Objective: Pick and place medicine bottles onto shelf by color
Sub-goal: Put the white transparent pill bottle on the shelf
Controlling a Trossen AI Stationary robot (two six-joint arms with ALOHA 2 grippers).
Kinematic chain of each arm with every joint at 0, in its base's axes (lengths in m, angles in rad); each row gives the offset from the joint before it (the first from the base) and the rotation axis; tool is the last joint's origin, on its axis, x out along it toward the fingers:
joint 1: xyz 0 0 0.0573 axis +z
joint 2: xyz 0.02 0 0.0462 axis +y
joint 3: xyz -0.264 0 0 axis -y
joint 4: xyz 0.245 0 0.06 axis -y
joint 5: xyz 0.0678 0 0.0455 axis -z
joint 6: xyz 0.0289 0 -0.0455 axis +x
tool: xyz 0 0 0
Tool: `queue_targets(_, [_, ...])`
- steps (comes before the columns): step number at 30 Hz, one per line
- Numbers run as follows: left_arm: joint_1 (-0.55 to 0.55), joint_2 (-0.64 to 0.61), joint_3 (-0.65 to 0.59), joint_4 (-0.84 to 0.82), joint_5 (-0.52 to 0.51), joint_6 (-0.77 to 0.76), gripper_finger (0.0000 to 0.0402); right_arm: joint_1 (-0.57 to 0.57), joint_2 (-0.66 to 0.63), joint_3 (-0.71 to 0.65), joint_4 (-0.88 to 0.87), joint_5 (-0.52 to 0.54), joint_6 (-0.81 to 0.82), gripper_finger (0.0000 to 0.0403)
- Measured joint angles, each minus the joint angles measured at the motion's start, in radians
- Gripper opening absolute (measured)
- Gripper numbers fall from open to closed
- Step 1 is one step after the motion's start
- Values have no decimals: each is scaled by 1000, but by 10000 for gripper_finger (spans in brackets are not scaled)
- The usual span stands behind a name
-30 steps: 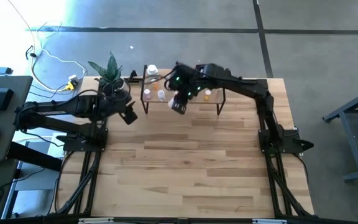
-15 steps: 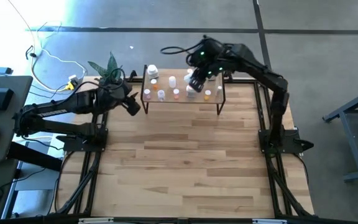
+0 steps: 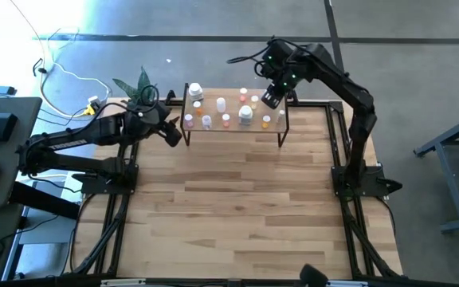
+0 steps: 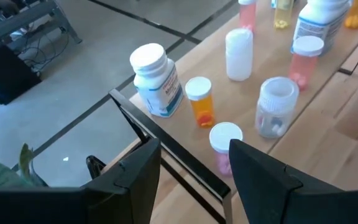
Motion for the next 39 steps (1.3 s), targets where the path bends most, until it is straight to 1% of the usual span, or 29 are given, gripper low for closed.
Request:
queue_targets(4, [0, 1, 0, -1, 1, 0, 180, -23, -1, -68, 0, -51, 0, 119])
queue_targets(8, [0, 13, 0, -1, 1, 0, 180, -24, -1, -139, -3, -72, -9, 119])
queue_targets(12, [0, 30, 0, -1, -6, 14, 180, -24, -1, -197, -1, -76, -10, 119])
queue_targets(20, [0, 87, 0, -1, -6, 30, 180, -30, 0, -261, 22, -69, -8, 119])
queue_targets(29, [0, 112, 0, 0, -6, 45, 180, -33, 4, -272, 91, -61, 0, 119])
queue_targets(39, [0, 112, 0, 0, -7, 45, 180, -35, 34, -268, 95, -71, -7, 119])
